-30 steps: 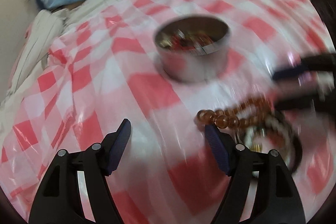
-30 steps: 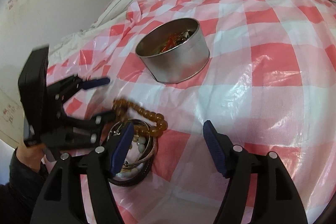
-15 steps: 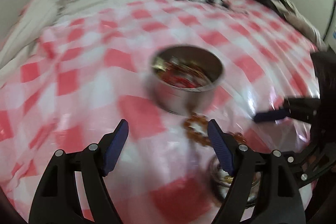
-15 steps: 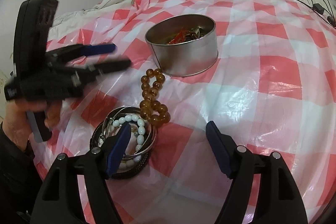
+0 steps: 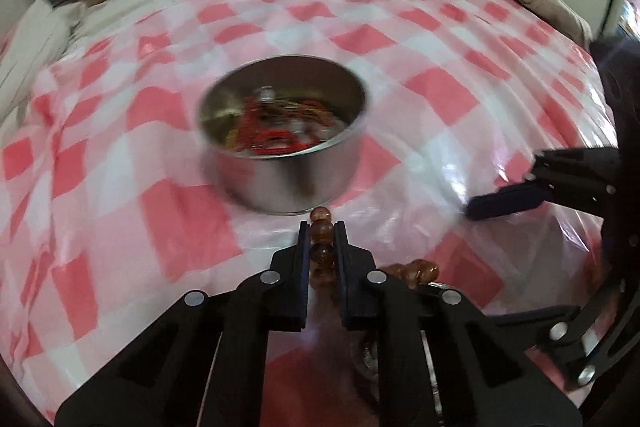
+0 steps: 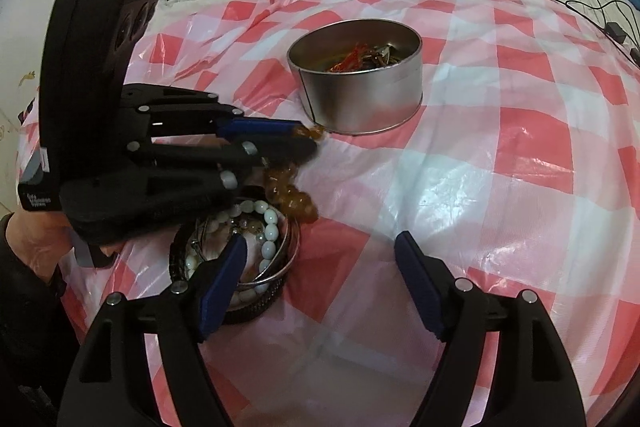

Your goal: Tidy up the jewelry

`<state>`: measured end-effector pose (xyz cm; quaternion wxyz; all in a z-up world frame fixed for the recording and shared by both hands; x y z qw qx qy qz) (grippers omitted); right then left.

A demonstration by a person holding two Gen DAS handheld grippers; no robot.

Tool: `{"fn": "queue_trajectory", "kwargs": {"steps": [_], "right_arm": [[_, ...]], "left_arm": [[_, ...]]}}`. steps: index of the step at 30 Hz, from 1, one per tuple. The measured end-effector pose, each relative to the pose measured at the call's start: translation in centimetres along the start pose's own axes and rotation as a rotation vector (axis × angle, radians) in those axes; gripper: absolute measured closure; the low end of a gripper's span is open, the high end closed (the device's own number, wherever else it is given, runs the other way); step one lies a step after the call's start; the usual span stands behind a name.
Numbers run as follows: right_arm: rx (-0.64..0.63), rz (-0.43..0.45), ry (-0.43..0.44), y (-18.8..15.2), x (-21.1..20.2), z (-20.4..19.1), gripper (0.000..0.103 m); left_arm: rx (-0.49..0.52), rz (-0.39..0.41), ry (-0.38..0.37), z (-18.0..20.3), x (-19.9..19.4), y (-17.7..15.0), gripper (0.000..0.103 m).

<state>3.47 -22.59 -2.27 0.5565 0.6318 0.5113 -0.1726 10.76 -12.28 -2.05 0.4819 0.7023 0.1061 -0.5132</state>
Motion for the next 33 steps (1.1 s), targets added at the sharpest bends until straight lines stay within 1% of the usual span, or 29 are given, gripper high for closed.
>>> {"fn": "queue_trajectory", "kwargs": {"steps": [3, 6, 9, 11, 12, 14, 15, 16, 17, 19, 21, 23, 25, 26, 30, 31, 33], "right_arm": [[-0.015, 0.022, 0.053, 0.2, -0.5, -0.6, 0.029], [-0.118, 0.046, 0.102, 0.3, -0.9, -3.1, 0.029], [-0.233, 0.056, 0.155, -0.1, -1.2, -5.7, 0.03], [-0.278, 0.059, 0.174, -0.3, -1.2, -6.8, 0.036], [-0.284, 0.055, 0.176, -0.4, -1.1, -7.1, 0.044], [-0.283, 0.05, 0.152, -0.4, -0.7, -6.8, 0.05], [-0.279, 0.046, 0.147, -0.4, -0.5, -6.7, 0.056], [-0.269, 0.04, 0.15, -0.3, -0.2, -6.6, 0.064], [-0.263, 0.037, 0.153, -0.4, -0.1, -6.6, 0.069], [-0.268, 0.027, 0.154, -0.4, 0.4, -6.6, 0.091], [-0.266, 0.025, 0.165, -0.5, 0.6, -6.5, 0.093], [-0.231, 0.044, 0.192, -0.3, 0.2, -6.2, 0.094], [-0.156, 0.098, 0.245, 0.5, -1.0, -5.1, 0.096], [-0.132, 0.115, 0.263, 0.8, -1.5, -4.7, 0.096], [0.002, 0.23, 0.346, 2.2, -4.0, -2.2, 0.096], [0.021, 0.254, 0.355, 2.4, -4.5, -1.8, 0.096], [0.033, 0.283, 0.339, 2.9, -5.2, -1.3, 0.096]], "left_arm": [[-0.07, 0.011, 0.03, -2.6, -0.8, 0.0, 0.093], [-0.12, 0.022, 0.037, -4.3, -1.5, -0.1, 0.093], [-0.128, 0.011, 0.047, -4.5, -1.1, -0.1, 0.093], [-0.121, 0.003, 0.051, -4.5, -0.8, -0.2, 0.092], [-0.121, 0.0, 0.05, -4.4, -0.7, -0.3, 0.092], [-0.12, -0.003, 0.05, -4.4, -0.6, -0.4, 0.092], [-0.122, -0.004, 0.049, -4.4, -0.6, -0.4, 0.092], [-0.122, -0.005, 0.049, -4.4, -0.5, -0.4, 0.092], [-0.122, -0.006, 0.05, -4.4, -0.5, -0.5, 0.092], [-0.122, -0.009, 0.049, -4.3, -0.4, -0.5, 0.091], [-0.122, -0.01, 0.044, -4.3, -0.3, -0.5, 0.088], [-0.12, -0.011, 0.036, -4.1, -0.3, -0.5, 0.084], [-0.111, -0.012, 0.033, -3.8, -0.3, -0.6, 0.079], [-0.108, -0.012, 0.033, -3.7, -0.2, -0.6, 0.078], [-0.106, -0.014, 0.029, -3.6, -0.2, -0.6, 0.076], [-0.106, -0.014, 0.029, -3.6, -0.2, -0.6, 0.075], [-0.104, -0.015, 0.03, -3.5, -0.2, -0.6, 0.074]]}}
Point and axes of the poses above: each gripper's, at about its wrist camera, not at the fingertips, and x roughly the way its jaws point, z to its right, y to its top, the point moved 5 cm from there along x, roughly the way its jaws point, and after that the axes turned 2 degrees about y, right-handed, at the moved point
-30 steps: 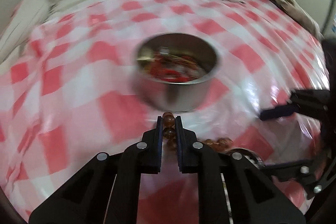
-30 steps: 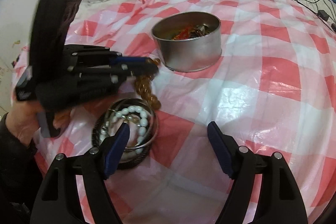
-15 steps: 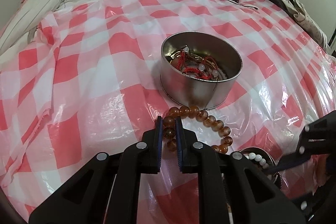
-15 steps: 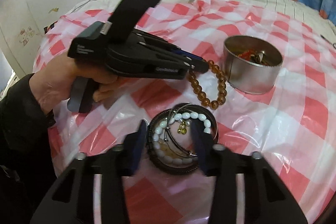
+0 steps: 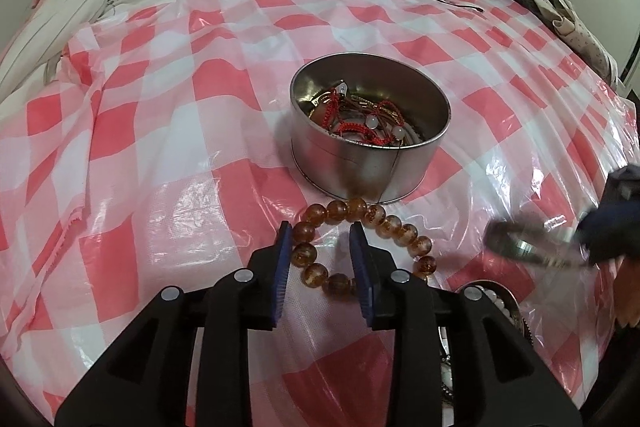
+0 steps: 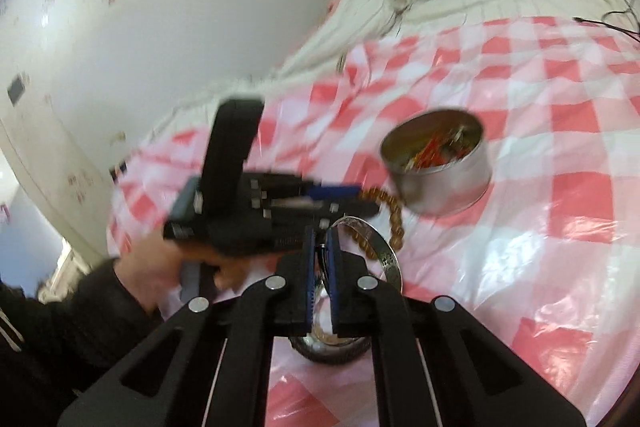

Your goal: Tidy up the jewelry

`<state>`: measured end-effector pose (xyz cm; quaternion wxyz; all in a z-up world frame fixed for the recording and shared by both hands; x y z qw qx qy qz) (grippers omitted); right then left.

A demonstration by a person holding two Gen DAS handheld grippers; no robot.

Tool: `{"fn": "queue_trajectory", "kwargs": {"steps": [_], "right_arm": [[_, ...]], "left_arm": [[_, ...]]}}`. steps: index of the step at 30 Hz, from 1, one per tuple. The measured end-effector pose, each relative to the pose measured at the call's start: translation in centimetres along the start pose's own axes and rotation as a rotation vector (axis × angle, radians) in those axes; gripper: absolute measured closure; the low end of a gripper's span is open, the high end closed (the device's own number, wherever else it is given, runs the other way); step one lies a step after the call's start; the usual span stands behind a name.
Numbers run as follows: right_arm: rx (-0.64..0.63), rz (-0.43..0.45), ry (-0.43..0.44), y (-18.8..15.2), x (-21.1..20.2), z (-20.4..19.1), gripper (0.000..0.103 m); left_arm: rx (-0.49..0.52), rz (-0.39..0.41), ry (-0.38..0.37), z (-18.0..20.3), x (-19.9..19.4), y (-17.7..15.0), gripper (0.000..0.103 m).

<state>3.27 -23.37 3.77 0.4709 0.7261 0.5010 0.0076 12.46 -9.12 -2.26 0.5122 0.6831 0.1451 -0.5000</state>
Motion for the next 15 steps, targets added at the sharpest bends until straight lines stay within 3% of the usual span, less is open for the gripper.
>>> {"fn": "queue_trajectory", "kwargs": {"steps": [3, 5, 7, 9, 12, 15], "right_arm": [[-0.028, 0.016, -0.066, 0.3, -0.5, 0.1, 0.096], [-0.092, 0.006, -0.164, 0.3, -0.3, -0.1, 0.096], [-0.178, -0.055, -0.306, -0.3, 0.8, 0.1, 0.096], [-0.177, -0.132, -0.357, -1.3, 2.1, 1.0, 0.094], [-0.145, -0.154, -0.378, -1.9, 2.3, 2.0, 0.055], [-0.097, -0.152, -0.397, -2.0, 1.8, 3.2, 0.053]], "left_arm": [[0.005, 0.003, -0.01, 0.2, 0.0, -0.1, 0.067], [0.015, 0.004, -0.012, 0.4, 0.1, -0.1, 0.063], [0.027, 0.004, -0.009, 0.7, 0.2, -0.2, 0.061], [0.033, 0.005, -0.011, 0.8, 0.2, -0.3, 0.058], [0.038, 0.008, -0.015, 0.9, 0.2, -0.2, 0.055], [0.045, 0.008, -0.013, 1.0, 0.3, -0.3, 0.055]]}}
Point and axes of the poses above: each gripper's, at about its wrist camera, not at the fingertips, and x roughly the way its jaws point, z to its right, y to its top, the point moved 5 cm from there along x, roughly the way its jaws point, and after that the axes turned 2 degrees about y, right-handed, at the moved point
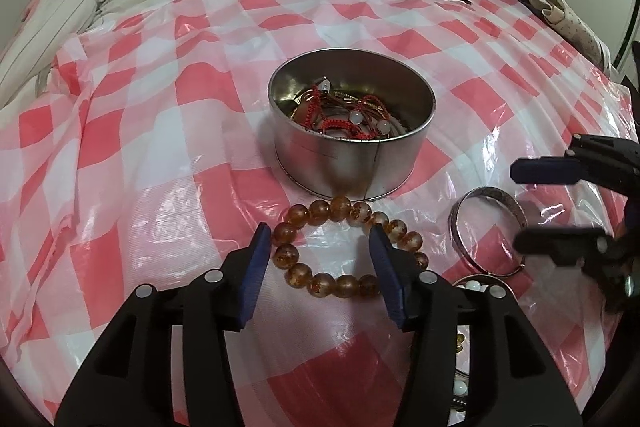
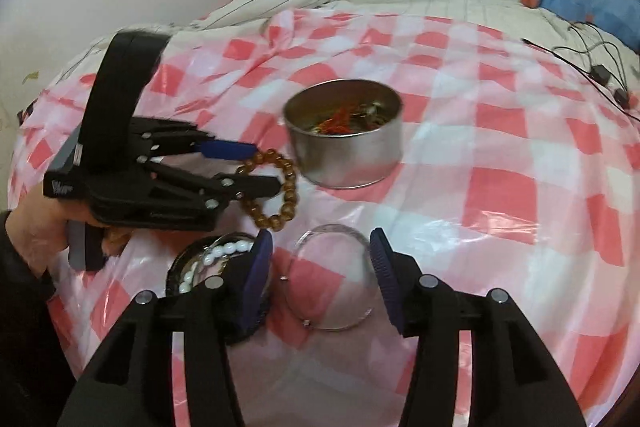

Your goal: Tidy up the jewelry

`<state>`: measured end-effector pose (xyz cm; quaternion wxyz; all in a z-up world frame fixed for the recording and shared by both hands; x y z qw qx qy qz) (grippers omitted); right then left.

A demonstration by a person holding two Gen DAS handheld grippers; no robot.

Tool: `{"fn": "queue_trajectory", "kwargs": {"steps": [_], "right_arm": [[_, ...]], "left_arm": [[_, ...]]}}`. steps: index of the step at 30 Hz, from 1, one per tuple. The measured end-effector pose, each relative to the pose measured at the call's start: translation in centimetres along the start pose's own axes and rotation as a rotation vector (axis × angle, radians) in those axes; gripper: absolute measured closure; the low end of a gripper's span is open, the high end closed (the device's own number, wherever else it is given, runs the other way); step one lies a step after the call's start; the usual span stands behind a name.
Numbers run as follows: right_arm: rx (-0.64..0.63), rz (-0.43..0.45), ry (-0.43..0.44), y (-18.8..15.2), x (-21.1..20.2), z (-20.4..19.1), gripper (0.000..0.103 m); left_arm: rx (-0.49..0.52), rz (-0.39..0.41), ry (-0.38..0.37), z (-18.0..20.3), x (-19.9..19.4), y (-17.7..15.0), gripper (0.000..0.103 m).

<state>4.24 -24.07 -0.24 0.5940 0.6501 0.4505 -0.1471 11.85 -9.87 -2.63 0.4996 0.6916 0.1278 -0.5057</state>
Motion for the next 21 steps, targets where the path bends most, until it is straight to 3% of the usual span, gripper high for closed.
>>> {"fn": "queue_trajectory", "kwargs": {"steps": [5, 6, 7, 8, 9, 10, 15, 21], "right_arm": [[0.034, -0.058, -0.056, -0.9, 1.4, 1.5, 0.053], [0.012, -0.074, -0.077, -0.9, 1.7, 1.3, 0.056], [-0.029, -0.093, -0.108, -1.2, 2.2, 0.9, 0.068], [-0.054, -0.1, -0.124, -1.3, 2.3, 0.6, 0.077], [-0.061, -0.098, -0.127, -1.3, 2.3, 0.5, 0.093], [-0.055, -0.09, -0.113, -1.3, 2.1, 0.5, 0.098], [0.037, 0.001, -0.024, -0.3, 0.3, 1.3, 0.098], [0.089, 0.042, 0.023, 0.6, -0.4, 1.9, 0.098]], "left_arm": [[0.012, 0.002, 0.021, -0.1, 0.1, 0.0, 0.059], [0.024, 0.001, 0.045, 0.0, 0.2, 0.0, 0.072], [0.047, -0.001, 0.072, 0.0, 0.2, -0.1, 0.09], [0.058, -0.008, 0.068, 0.1, 0.3, -0.1, 0.093], [0.051, -0.006, 0.046, 0.2, 0.1, 0.0, 0.093], [0.048, -0.003, 0.034, 0.2, -0.1, 0.0, 0.093], [0.009, 0.053, -0.041, -0.1, -2.1, 0.8, 0.093], [0.0, 0.076, -0.042, -0.2, -2.8, 1.2, 0.093]]}}
Point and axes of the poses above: each gripper's, at about its wrist camera, not at the fingertips, and x roughly the way its jaws point, z to its right, y to its top, the point moved 5 cm from there along x, roughly the way its jaws point, and after that the axes turned 2 degrees about y, right-handed, at the moved point
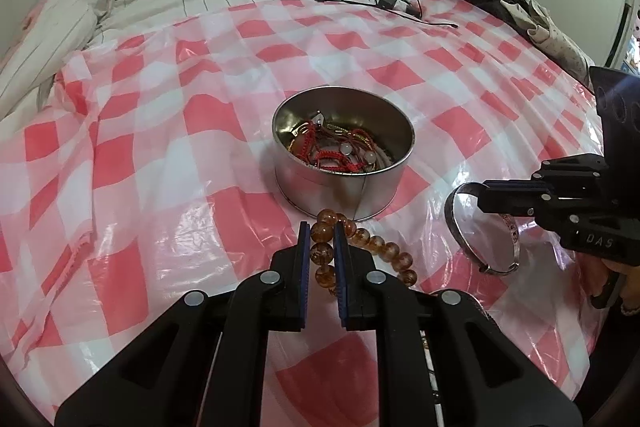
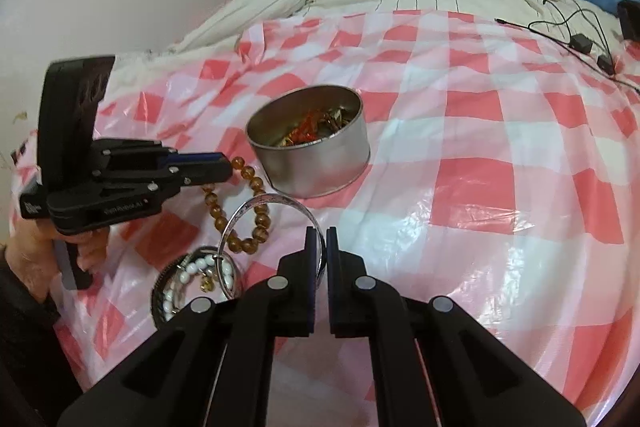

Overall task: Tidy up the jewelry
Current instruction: 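Lift the amber bracelet with the left tool over the tin while the right tool carries the bangle there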

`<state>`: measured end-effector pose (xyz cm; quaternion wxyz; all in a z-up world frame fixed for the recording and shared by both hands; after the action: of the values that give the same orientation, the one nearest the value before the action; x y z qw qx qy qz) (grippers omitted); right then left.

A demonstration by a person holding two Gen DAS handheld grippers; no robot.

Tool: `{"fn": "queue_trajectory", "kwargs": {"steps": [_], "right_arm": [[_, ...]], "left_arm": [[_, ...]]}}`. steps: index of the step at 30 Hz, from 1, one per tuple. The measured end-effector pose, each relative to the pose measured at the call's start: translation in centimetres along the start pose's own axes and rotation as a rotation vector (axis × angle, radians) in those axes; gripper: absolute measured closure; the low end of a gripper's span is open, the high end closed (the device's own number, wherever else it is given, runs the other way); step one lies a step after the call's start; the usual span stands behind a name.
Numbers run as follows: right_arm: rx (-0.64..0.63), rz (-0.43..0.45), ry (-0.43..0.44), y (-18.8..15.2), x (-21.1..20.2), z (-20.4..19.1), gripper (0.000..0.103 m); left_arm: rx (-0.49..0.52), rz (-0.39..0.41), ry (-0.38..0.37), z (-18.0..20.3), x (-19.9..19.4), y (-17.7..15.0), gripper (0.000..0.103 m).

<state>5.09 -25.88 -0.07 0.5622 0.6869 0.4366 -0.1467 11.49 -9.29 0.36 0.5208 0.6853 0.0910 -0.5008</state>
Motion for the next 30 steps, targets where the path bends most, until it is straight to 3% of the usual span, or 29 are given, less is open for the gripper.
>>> {"fn": "queue_trajectory", "kwargs": {"steps": [14, 30], "right_arm": [[0.046, 0.037, 0.046, 0.4, -0.4, 0.3, 0.098], [0.062, 0.078, 0.054, 1.0, -0.7, 0.6, 0.098]], "left_arm": [[0.081, 0.052, 0.152, 0.1, -1.7, 0.6, 0.093], [0.078, 0.09, 0.153, 0.1, -2.8, 1.3, 0.093]]}}
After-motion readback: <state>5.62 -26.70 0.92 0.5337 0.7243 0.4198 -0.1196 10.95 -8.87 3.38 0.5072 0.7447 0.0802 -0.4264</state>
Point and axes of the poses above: each gripper's, at about its wrist camera, not at the fingertips, and x roughly the way its jaws point, z to its right, y to its top, the point moved 5 cm from there along x, roughly the way its jaws point, and after that the axes turned 2 degrees about y, right-handed, at the moved point
